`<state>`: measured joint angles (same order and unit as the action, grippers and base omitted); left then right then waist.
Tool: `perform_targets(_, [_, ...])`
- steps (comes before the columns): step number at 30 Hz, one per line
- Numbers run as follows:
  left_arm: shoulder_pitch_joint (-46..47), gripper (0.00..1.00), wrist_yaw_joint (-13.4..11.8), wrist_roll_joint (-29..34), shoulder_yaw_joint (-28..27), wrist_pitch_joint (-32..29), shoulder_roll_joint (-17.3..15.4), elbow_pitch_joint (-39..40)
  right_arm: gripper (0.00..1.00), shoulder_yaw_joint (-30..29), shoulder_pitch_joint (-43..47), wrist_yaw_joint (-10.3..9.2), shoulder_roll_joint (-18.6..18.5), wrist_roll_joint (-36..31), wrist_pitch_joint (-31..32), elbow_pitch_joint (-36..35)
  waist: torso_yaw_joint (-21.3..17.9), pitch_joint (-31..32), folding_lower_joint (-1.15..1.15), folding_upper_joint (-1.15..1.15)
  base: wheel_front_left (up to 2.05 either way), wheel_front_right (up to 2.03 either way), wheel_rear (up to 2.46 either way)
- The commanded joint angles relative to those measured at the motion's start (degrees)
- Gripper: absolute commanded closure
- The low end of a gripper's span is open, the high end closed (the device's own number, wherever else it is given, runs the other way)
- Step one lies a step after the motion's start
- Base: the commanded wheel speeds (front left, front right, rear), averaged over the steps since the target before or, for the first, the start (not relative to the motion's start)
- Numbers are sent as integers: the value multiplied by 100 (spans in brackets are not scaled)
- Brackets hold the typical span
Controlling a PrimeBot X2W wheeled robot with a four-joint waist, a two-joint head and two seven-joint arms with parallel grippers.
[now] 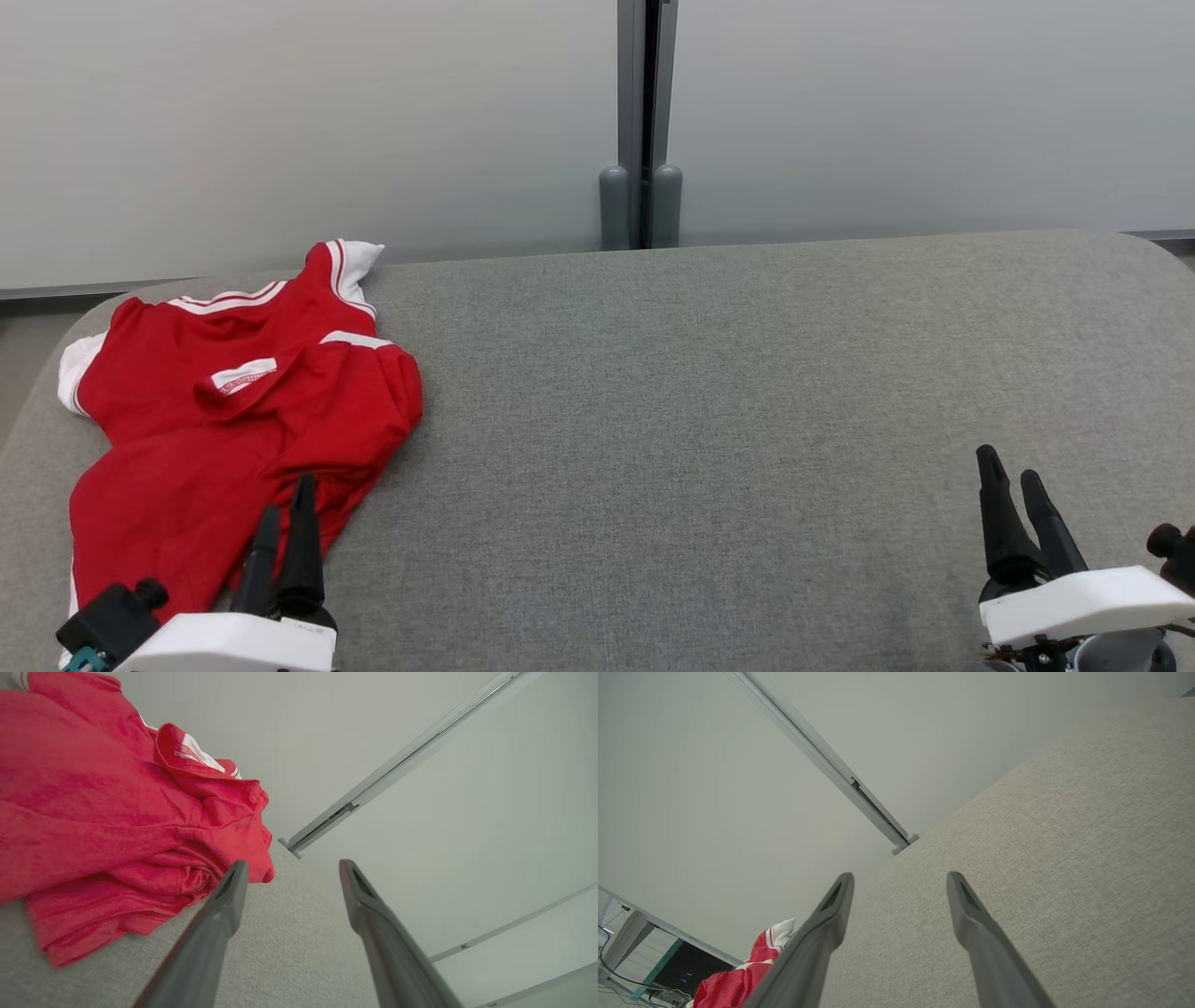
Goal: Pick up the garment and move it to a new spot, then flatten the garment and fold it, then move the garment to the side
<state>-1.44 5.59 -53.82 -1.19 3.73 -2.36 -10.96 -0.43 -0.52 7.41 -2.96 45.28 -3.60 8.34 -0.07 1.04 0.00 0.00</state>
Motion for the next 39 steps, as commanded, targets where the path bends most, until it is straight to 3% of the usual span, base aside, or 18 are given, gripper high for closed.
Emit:
perform_targets(1, [13, 0, -32, 263, -29, 60, -43, 97, 0, 19, -17, 9, -67, -243, -77, -104, 2, 4, 0, 0, 0, 0, 0])
perform_targets(16, [-211, 0, -164, 1762, -9, 325, -58, 227, 0, 134, 64, 10, -51, -1558, -341, -117, 10, 46, 0, 0, 0, 0, 0])
perform_targets(39, [-398, 0, -212, 3197, 13, 656, -131, 294, 0, 201, 255, 12, -28, -3062, -679, -142, 5, 93, 0, 0, 0, 0, 0])
